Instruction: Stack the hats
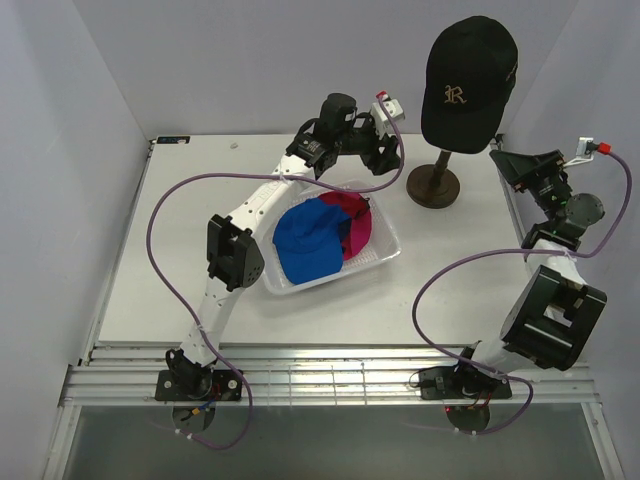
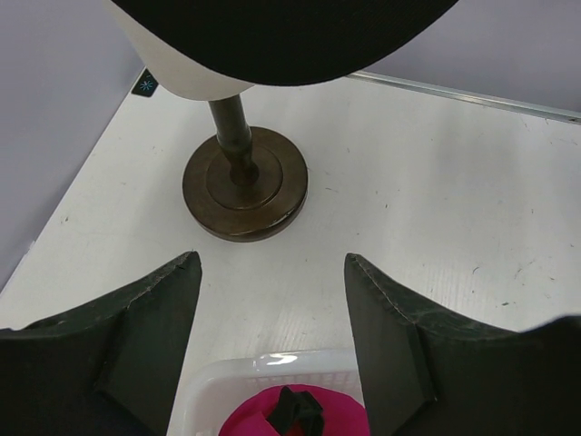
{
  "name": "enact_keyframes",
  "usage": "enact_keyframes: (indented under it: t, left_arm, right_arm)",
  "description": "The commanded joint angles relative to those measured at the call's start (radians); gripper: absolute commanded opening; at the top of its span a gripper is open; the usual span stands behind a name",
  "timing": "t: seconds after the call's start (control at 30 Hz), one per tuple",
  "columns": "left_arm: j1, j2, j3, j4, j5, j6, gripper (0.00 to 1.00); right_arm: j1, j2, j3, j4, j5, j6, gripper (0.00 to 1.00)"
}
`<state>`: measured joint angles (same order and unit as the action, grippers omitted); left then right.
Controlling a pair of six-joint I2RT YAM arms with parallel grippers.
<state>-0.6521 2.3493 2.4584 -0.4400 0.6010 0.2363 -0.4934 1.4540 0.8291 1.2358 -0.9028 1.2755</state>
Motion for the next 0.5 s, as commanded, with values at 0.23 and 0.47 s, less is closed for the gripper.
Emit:
enact_keyframes:
  t: [0.23, 0.47]
  left_arm:
    - [-0.015, 0.002, 0.043, 0.015, 0.003, -0.005, 0.75]
    - [-0.017, -0.005, 0.056, 0.0, -0.001, 0.006, 0.75]
  right_arm:
    - [0.007, 0.072, 0.102, 0.16, 0.036, 0.056, 0.52]
    - [0.033, 0.123, 0.156, 0.136, 0.061, 0.047, 0.53]
